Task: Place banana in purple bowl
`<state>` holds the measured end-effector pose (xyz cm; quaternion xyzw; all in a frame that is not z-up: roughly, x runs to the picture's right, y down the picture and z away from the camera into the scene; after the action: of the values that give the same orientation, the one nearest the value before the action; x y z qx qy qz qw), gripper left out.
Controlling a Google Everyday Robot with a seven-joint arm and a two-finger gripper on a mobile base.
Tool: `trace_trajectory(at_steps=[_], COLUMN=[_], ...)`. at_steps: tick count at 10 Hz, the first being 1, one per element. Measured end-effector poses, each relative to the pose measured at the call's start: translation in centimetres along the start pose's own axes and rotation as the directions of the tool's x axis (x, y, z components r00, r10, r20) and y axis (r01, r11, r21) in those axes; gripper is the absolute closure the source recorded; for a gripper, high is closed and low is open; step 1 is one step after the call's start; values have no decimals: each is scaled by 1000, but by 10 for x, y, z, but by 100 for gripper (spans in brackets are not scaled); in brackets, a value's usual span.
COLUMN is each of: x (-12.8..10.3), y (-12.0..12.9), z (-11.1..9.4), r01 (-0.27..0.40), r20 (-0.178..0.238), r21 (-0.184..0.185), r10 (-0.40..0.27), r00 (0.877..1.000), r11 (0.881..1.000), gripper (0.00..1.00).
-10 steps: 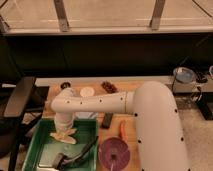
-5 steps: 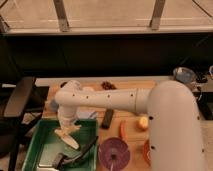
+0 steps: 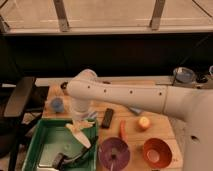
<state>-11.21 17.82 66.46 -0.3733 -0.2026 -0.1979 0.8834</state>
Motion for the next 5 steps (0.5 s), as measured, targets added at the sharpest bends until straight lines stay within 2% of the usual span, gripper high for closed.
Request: trace_trajectory(at_steps=[2, 3, 4, 5], x=[12, 12, 11, 12], y=[44, 68, 82, 103], z=[-26, -33, -35, -35], r01=[-94, -149, -184, -241], r20=[-25, -31, -32, -33], r21=[6, 4, -3, -17], r10=[94, 149, 184, 241], r00=[995, 988, 982, 970], r11=[996, 989, 983, 970], gripper=[100, 100, 100, 100])
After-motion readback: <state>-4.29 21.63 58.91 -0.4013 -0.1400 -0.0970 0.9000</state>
